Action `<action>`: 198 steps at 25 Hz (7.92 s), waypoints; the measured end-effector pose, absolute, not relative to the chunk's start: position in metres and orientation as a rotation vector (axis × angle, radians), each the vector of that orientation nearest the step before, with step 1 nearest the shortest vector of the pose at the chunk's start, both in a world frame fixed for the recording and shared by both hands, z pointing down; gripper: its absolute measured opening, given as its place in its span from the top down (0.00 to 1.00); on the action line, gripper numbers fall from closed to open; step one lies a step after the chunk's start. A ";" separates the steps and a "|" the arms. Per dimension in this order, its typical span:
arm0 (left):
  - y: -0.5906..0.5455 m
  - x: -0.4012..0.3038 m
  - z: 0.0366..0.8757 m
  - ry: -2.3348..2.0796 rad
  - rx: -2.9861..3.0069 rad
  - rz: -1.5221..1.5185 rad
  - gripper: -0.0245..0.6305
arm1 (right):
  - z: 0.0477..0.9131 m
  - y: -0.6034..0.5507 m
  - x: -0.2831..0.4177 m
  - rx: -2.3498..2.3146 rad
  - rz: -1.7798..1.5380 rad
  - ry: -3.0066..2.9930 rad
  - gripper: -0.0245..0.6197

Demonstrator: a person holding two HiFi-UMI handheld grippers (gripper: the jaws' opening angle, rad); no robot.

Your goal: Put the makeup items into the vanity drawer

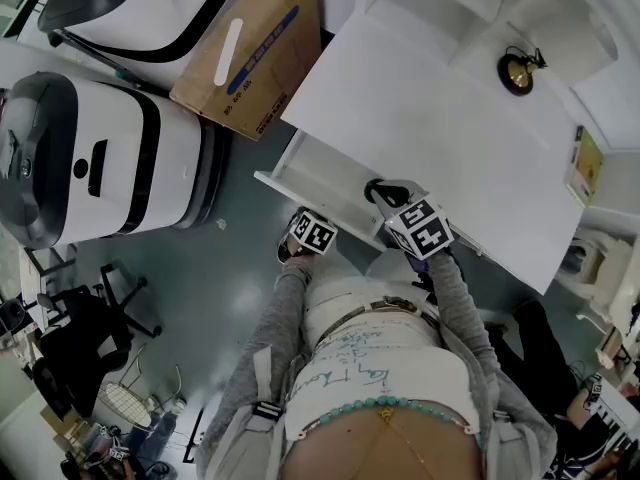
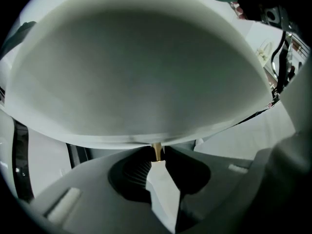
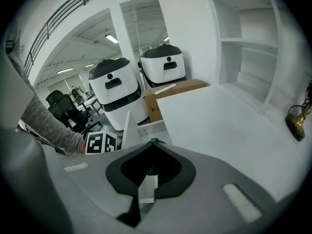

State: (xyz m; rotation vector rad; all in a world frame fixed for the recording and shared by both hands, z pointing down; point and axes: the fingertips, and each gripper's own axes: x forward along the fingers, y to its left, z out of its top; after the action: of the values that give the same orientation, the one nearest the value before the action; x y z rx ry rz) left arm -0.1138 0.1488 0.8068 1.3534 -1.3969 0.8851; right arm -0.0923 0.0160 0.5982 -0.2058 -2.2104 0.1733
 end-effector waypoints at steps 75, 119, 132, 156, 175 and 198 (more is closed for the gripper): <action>0.150 -0.120 0.808 -1.463 1.384 0.843 0.83 | 0.856 0.075 -0.128 -0.391 0.087 -1.807 0.92; 0.150 -0.117 0.807 -1.391 1.409 0.866 0.83 | 0.833 0.071 -0.114 -0.439 0.016 -1.820 0.72; 0.153 -0.117 0.811 -1.351 1.420 0.886 0.82 | 0.806 0.070 -0.109 -0.458 -0.021 -1.841 0.91; 0.152 -0.115 0.806 -1.315 1.445 0.862 0.82 | 0.747 0.072 -0.102 -0.497 0.025 -1.894 0.92; 0.153 -0.114 0.807 -1.311 1.451 0.868 0.82 | 0.682 0.073 -0.090 -0.484 0.046 -1.986 0.92; 0.146 -0.117 0.807 -1.315 1.448 0.868 0.82 | 0.599 0.048 -0.073 -0.351 0.093 -2.124 0.92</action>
State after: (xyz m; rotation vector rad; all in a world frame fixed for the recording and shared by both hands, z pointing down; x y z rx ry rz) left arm -0.1173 0.1456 0.8068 1.4478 -1.3147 0.8675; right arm -0.0733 0.0482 0.5991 -0.3510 -2.1237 0.0931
